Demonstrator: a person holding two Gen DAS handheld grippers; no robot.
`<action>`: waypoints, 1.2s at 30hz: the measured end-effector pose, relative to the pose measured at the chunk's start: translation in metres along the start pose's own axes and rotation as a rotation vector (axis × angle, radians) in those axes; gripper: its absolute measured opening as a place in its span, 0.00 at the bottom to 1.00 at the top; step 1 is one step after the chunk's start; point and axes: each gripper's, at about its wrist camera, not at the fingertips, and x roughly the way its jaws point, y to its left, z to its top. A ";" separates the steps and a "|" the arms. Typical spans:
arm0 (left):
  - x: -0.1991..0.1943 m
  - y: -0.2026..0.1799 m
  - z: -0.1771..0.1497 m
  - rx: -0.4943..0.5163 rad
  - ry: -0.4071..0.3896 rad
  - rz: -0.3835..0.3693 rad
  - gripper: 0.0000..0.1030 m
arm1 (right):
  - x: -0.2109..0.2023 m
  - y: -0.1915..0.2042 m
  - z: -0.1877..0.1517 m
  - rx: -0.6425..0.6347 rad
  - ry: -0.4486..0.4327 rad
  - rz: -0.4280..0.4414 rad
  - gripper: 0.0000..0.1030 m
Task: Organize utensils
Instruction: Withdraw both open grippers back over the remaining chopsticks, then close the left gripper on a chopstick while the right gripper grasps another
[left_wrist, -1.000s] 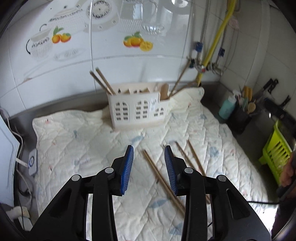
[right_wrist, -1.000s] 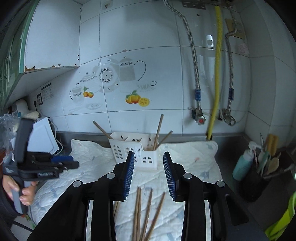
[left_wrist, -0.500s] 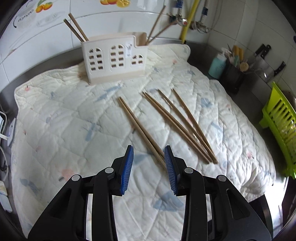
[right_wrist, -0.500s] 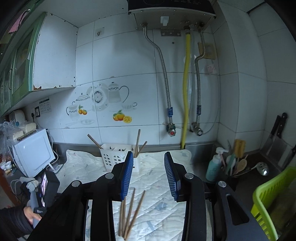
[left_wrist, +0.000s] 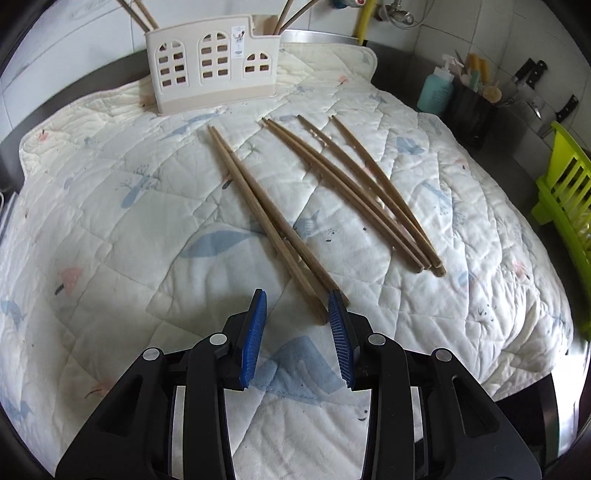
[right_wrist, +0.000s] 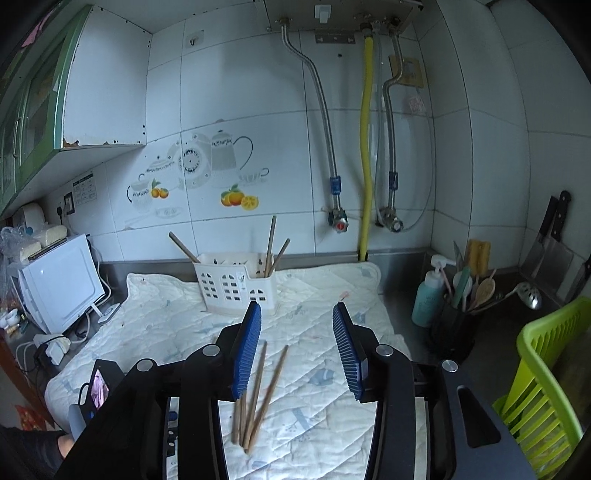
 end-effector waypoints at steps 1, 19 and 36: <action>0.000 0.002 0.000 -0.008 -0.005 -0.001 0.34 | 0.003 0.000 -0.003 0.003 0.006 0.001 0.39; 0.012 0.014 0.015 -0.094 -0.050 0.180 0.22 | 0.071 0.022 -0.078 -0.018 0.189 -0.003 0.38; 0.014 0.034 0.018 -0.095 -0.054 0.177 0.19 | 0.131 0.046 -0.148 0.014 0.400 0.097 0.13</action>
